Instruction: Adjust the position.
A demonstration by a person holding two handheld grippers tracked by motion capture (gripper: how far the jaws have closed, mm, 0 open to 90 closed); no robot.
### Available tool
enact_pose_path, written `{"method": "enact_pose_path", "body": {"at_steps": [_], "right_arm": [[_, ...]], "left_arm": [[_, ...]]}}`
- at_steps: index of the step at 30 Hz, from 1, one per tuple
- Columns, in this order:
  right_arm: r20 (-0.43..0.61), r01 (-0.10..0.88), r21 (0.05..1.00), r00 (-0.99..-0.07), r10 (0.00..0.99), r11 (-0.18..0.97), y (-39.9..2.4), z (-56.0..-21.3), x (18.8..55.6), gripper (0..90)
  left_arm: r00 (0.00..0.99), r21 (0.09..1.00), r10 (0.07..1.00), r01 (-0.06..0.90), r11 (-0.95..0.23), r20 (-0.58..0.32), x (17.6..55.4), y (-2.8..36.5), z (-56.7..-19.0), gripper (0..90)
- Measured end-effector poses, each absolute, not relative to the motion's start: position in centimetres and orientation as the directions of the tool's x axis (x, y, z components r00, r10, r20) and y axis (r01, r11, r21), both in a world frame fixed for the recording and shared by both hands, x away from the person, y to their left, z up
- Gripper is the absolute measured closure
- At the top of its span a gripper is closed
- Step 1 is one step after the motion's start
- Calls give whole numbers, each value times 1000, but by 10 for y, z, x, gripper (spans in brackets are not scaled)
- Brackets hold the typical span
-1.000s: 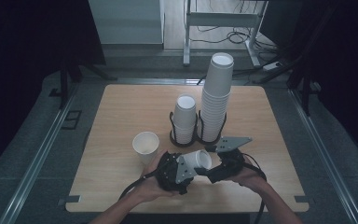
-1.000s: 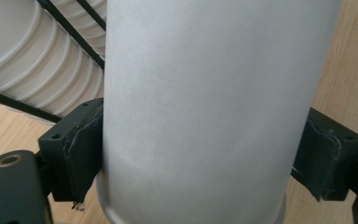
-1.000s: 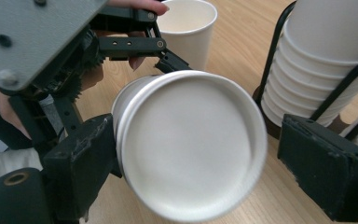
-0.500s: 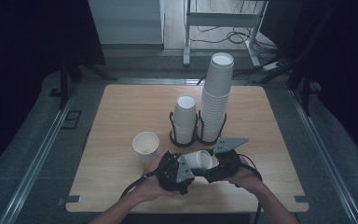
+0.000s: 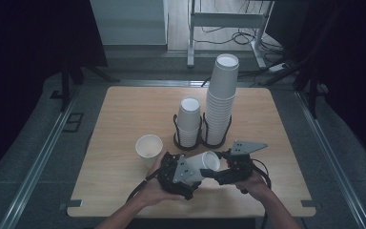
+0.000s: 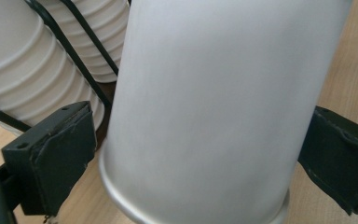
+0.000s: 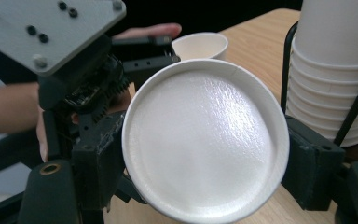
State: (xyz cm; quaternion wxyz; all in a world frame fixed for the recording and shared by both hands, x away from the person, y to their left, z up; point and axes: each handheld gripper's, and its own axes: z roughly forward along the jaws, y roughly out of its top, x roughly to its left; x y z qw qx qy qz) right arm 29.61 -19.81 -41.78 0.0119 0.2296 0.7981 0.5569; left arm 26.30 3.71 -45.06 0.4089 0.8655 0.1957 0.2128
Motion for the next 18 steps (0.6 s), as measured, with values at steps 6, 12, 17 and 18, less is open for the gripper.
{"method": "enact_pose_path", "body": {"at_steps": [6, 12, 17, 18], "right_arm": [[277, 370, 907, -884, 377, 200, -208, -423, 296, 243], [317, 380, 918, -877, 361, 117, -213, -427, 294, 244], [328, 383, 919, -876, 353, 96, -210, -428, 293, 244], [330, 382, 920, -877, 350, 91, -209, -428, 294, 245]], "left_arm": [[838, 804, 509, 160, -572, 196, 262, 40, -452, 8], [842, 815, 503, 145, -561, 197, 263, 38, -448, 0], [840, 801, 501, 146, -580, 209, 265, 31, -450, 0], [840, 800, 500, 146, -582, 211, 266, 30, -451, 0]]}}
